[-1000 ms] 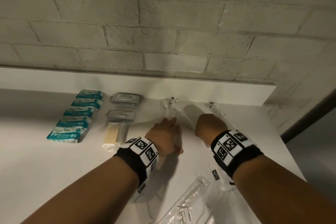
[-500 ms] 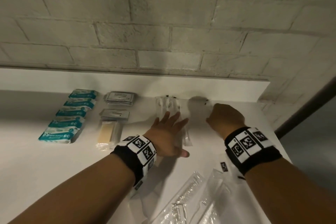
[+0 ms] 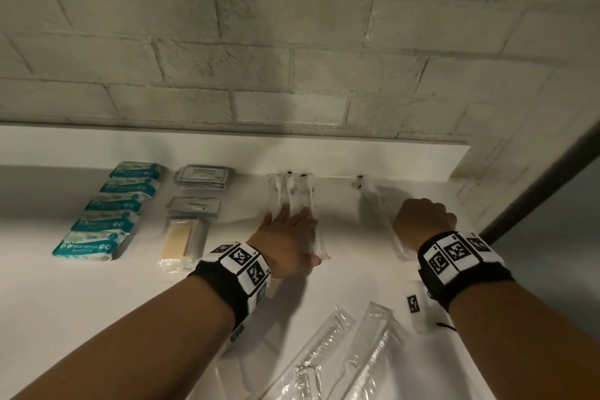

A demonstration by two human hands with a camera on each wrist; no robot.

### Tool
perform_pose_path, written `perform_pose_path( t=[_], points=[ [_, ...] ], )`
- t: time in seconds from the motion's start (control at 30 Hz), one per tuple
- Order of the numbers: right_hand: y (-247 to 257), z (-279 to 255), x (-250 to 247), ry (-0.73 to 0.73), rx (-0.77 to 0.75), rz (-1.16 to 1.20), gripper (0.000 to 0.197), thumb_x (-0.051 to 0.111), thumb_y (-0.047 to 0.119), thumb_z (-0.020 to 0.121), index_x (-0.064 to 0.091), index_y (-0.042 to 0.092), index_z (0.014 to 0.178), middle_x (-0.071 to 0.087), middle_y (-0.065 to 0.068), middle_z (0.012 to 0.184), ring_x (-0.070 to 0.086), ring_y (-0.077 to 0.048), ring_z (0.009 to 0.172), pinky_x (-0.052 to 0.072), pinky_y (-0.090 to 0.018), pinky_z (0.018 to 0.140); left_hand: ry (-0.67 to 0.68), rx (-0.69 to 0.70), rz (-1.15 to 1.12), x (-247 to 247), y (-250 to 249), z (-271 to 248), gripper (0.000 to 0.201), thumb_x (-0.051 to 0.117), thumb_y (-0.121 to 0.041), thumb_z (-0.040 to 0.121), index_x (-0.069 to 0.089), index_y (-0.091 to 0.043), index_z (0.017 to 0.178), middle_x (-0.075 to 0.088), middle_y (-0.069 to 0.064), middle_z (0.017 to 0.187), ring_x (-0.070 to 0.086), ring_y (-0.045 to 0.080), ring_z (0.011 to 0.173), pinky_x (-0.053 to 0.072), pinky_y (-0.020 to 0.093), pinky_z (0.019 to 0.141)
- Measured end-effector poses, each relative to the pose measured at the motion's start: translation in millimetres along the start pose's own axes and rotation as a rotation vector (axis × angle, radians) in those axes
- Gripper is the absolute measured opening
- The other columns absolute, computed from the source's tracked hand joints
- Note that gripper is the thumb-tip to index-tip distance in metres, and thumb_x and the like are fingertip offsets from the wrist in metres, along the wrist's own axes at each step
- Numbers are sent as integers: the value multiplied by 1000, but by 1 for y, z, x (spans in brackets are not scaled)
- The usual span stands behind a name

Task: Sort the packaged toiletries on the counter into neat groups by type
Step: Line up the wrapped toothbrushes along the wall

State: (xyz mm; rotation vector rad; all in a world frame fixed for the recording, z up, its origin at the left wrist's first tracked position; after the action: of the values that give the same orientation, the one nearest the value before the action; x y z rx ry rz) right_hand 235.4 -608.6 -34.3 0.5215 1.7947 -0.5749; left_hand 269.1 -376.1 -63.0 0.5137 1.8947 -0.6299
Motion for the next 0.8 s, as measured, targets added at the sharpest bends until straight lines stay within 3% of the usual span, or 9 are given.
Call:
perform_pose_path(
  t=[0.1, 0.17, 0.2, 0.3, 0.43, 0.63, 0.73, 0.8],
  points=[
    [7, -2, -16, -115, -66, 209, 29, 44, 13, 88, 56, 13, 114, 60, -11, 120, 54, -31, 113, 41, -38, 92, 2, 2, -9, -1, -1, 0, 79, 46, -56, 90, 8, -26, 153, -1, -2, 163, -8, 30, 148, 3, 53, 118],
    [24, -7, -26, -122, -160, 344, 28, 56, 23, 85, 57, 11, 111, 63, -11, 115, 58, -31, 107, 45, -34, 84, -2, 3, -10, -1, -1, 0, 79, 47, -55, 90, 9, -25, 153, 0, -2, 163, -7, 31, 148, 4, 53, 117],
    [35, -11, -26, -85, -214, 379, 37, 64, 31, 83, 56, 11, 113, 63, -11, 115, 59, -30, 106, 45, -33, 82, -1, 5, -9, -1, -2, 0, 79, 48, -54, 90, 9, -24, 153, 1, -1, 163, -7, 31, 148, 4, 53, 117],
    [66, -27, -16, 23, -372, 364, 60, 70, 42, 80, 52, 9, 127, 60, -9, 125, 56, -28, 115, 45, -32, 91, 11, 7, 2, -2, -3, -1, 79, 48, -52, 91, 8, -23, 153, 0, -1, 163, -7, 31, 148, 5, 53, 118],
    [92, -42, 0, 54, -509, 221, 49, 64, 31, 87, 54, 12, 131, 58, -9, 131, 55, -26, 119, 46, -32, 98, -5, 7, 17, -2, -3, -1, 79, 49, -52, 90, 10, -23, 153, 2, 1, 163, -6, 34, 148, 5, 54, 117],
    [97, -37, -3, 44, -529, 230, 40, 51, 17, 94, 52, 9, 133, 52, -10, 138, 49, -25, 127, 39, -29, 102, -77, 24, 37, -1, -4, -1, 94, 54, -64, 82, 8, -23, 153, 0, 3, 162, -14, 36, 146, -5, 54, 116],
    [71, -18, -9, -30, -388, 263, 36, 53, 18, 90, 55, 11, 125, 52, -13, 135, 50, -28, 124, 44, -33, 96, -114, 92, 50, 0, -14, 0, 104, 59, -68, 76, 6, -26, 154, -2, 2, 162, -16, 32, 147, -9, 51, 116],
    [51, -11, -11, -64, -264, 273, 40, 56, 25, 87, 54, 12, 124, 58, -14, 124, 57, -31, 113, 47, -35, 87, -105, 108, 60, 3, -19, 3, 105, 59, -68, 76, 3, -25, 154, -2, 2, 162, -16, 30, 147, -9, 50, 116]
  ],
)
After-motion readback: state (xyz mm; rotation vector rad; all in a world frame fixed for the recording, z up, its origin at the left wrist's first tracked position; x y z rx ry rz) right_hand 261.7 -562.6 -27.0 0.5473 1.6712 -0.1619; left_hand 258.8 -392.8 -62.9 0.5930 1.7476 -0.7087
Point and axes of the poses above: each hand's wrist, its own z-axis towards the middle knuckle, its own x-axis out of the palm, y = z × x, the point moved 5 cm from there along z, towards the middle knuckle
